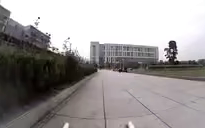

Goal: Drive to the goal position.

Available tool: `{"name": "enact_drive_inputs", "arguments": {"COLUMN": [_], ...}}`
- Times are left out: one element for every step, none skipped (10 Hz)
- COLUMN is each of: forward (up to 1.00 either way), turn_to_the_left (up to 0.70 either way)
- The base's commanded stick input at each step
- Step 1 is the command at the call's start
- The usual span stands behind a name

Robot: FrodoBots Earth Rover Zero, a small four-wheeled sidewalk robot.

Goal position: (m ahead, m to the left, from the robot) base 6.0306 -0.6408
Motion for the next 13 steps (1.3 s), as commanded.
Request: {"name": "enact_drive_inputs", "arguments": {"forward": [0.60, 0.60, 0.60, 0.60, 0.60, 0.60, 0.60, 0.60, 0.60, 0.60, 0.60, 0.60, 0.60], "turn_to_the_left": [0.00, 0.00, 0.00, 0.00, 0.00, 0.00, 0.00, 0.00, 0.00, 0.00, 0.00, 0.00, 0.00]}}
